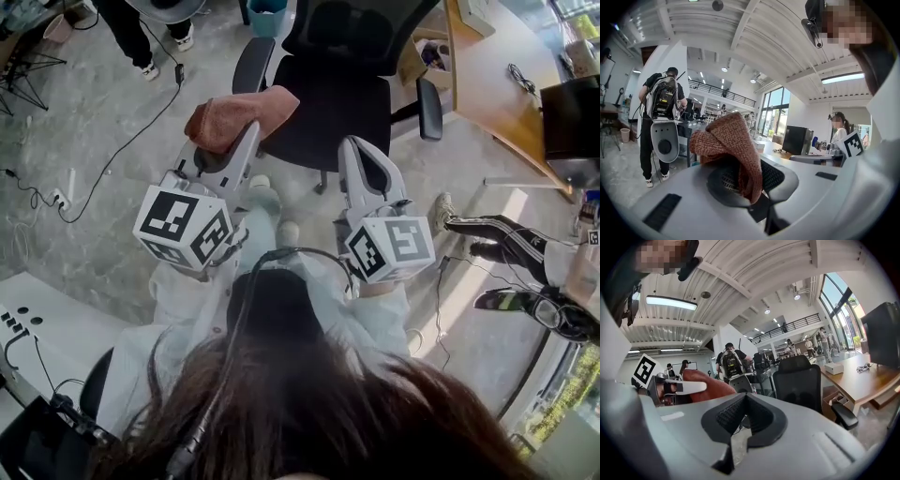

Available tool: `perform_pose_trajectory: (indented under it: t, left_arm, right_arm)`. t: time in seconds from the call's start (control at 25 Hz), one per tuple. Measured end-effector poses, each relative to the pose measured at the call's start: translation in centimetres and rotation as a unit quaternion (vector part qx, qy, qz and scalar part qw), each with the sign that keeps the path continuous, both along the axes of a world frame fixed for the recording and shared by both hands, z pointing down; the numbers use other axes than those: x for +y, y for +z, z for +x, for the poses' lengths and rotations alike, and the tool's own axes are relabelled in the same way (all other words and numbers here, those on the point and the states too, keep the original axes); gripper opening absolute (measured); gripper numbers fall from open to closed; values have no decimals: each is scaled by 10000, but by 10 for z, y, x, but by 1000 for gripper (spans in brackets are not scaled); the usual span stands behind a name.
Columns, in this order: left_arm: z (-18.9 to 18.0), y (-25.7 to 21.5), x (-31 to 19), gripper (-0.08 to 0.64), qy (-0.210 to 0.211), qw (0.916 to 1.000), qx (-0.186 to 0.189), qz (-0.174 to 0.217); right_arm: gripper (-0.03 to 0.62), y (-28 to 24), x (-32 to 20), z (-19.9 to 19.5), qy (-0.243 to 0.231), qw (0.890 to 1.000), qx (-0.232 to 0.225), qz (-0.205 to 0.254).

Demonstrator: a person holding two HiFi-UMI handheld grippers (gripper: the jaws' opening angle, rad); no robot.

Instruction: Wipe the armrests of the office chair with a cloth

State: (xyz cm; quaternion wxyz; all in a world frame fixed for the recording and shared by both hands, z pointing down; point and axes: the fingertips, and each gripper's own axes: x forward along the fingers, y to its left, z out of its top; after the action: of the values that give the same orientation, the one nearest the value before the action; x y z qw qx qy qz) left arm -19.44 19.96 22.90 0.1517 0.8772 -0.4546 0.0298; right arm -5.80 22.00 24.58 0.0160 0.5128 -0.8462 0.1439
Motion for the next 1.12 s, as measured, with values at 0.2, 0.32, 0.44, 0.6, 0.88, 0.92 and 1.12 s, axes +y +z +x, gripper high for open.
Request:
perform_pose_trajectory:
  t: [0.2,0.32,0.44,0.6,0.88,0.92,1.12]
  left_arm:
    - [-5,24,-54,43,-64,9998,-13,-171]
    - [-6,37,-103,43,43,9995,-45,-299]
    - [-13,49,-157,43,140,9988,-71,-462]
    - [-29,75,-219,43,247,9964,-179,-786]
    - [-43,138,-296,43,378,9884,-490,-1387]
    - [-43,145,-302,42,364,9872,-500,-1467]
    - [-39,171,-321,42,227,9825,-545,-1768]
  right_arm:
    - [2,22,-49,3,7,9998,20,-176]
    - [2,28,-95,1,79,9996,83,-259]
    - [2,32,-146,-6,121,9993,152,-327]
    - [2,45,-201,-22,129,9984,180,-527]
    - [2,87,-262,-35,214,9942,72,-1050]
    - [2,92,-264,-35,195,9934,59,-1126]
    - [2,106,-268,-29,49,9905,57,-1373]
